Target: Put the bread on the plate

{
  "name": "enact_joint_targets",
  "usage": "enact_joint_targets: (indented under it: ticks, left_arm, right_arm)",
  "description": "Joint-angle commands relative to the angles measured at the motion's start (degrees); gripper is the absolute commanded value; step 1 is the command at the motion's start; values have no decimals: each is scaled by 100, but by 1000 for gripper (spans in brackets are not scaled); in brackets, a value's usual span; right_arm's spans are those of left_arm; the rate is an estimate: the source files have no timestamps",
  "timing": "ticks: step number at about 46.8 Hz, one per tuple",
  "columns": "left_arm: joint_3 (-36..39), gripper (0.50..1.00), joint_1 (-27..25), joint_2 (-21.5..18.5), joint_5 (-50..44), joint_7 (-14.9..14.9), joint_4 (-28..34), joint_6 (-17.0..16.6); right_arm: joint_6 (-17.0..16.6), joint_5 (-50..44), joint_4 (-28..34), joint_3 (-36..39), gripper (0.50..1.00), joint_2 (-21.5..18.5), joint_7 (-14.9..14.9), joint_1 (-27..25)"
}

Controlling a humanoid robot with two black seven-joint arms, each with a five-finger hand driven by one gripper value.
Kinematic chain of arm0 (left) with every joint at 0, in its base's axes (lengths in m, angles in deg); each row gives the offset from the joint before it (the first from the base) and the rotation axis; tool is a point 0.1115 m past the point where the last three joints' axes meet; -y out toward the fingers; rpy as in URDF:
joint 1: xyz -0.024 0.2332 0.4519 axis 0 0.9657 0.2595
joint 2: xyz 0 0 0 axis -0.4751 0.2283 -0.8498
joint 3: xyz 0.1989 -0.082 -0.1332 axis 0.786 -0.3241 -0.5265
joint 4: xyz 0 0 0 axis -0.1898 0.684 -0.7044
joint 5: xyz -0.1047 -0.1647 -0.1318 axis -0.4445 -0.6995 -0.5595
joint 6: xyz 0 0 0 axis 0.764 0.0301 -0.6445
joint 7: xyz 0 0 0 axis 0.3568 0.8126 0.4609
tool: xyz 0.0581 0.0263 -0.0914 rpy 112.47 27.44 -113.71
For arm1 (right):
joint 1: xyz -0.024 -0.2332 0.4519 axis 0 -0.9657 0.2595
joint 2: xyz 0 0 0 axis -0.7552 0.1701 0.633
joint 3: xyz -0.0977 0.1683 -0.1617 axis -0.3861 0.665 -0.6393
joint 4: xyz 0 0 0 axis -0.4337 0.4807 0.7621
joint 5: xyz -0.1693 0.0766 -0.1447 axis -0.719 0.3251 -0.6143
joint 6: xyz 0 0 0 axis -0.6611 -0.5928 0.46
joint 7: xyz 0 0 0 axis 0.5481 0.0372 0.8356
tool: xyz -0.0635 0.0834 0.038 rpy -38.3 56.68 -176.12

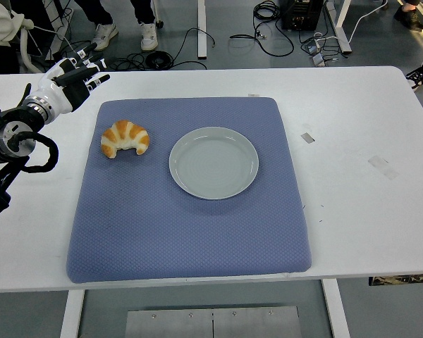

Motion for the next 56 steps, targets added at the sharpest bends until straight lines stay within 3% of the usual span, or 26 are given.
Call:
enact_joint_targets:
  ticks: [1,56]
  left_arm:
    - [-37,983,8,0,0,8,2,0]
    - [-81,983,-97,-35,-35,-9,-16,0]
  right_arm:
    - [0,5,0,4,1000,0,-2,0]
    - [0,5,0,-5,1000,0,-1,0]
